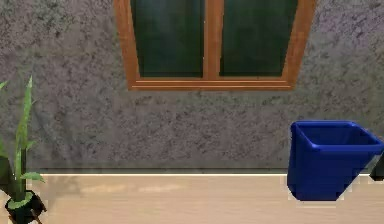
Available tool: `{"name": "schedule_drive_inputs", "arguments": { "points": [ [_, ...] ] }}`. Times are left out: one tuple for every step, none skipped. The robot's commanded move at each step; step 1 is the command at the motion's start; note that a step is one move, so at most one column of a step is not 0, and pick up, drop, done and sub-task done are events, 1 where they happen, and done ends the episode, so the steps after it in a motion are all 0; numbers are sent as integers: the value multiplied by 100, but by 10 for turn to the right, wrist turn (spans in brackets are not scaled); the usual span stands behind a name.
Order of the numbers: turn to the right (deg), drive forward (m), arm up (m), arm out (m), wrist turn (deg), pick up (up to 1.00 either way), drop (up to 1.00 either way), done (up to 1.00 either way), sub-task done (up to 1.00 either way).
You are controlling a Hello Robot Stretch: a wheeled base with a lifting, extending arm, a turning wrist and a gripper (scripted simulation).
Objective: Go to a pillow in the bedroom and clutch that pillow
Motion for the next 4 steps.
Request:
{"name": "schedule_drive_inputs", "arguments": {
  "points": [
    [-450,0,0,0,0,0,0,0,0],
    [-330,0,0,0,0,0,0,0,0],
    [0,100,0,0,0,0,0,0,0],
    [-30,0,0,0,0,0,0,0,0]
  ]
}}
